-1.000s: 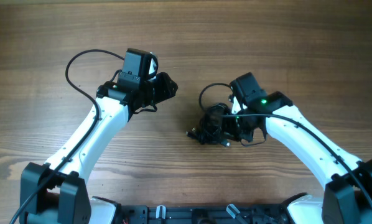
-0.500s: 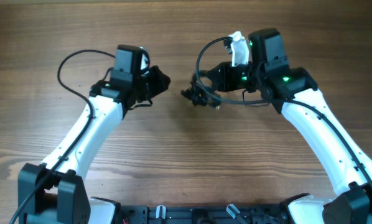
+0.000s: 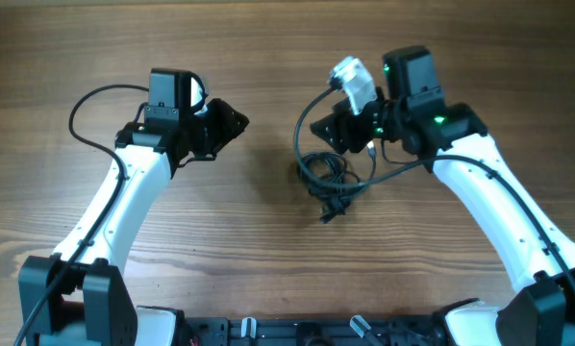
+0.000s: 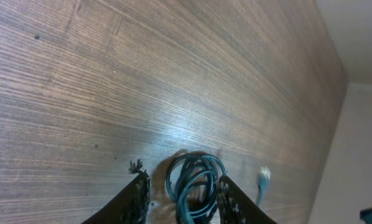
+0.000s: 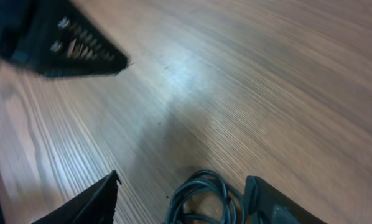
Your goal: Untangle cables
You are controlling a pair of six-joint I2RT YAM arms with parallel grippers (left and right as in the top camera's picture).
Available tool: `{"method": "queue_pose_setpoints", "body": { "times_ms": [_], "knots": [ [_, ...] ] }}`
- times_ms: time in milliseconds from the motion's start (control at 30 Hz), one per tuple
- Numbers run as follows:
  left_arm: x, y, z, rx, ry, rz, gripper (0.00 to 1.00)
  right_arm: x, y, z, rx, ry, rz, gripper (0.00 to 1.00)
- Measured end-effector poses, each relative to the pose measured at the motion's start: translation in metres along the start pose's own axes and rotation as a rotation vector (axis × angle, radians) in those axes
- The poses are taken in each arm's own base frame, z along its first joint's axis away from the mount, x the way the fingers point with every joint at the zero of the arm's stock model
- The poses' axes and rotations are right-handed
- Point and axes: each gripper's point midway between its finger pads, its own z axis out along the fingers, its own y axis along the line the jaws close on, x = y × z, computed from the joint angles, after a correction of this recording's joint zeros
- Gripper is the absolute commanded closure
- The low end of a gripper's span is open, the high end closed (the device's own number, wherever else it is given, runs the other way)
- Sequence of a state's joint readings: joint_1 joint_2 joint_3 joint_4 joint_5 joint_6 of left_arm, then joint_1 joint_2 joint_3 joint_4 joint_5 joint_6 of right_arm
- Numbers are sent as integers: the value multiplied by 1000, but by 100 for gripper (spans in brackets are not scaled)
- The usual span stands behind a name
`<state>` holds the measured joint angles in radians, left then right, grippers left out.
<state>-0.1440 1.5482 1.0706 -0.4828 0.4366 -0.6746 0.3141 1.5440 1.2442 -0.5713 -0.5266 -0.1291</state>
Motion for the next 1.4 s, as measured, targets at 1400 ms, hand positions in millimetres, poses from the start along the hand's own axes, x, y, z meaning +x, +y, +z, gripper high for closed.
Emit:
{"method": "queue_pose_setpoints", "body": {
  "times_ms": [1400],
  "knots": [
    [187, -52, 108, -95, 231, 1003, 76, 63, -88, -55, 189, 105, 612, 24]
  ]
}}
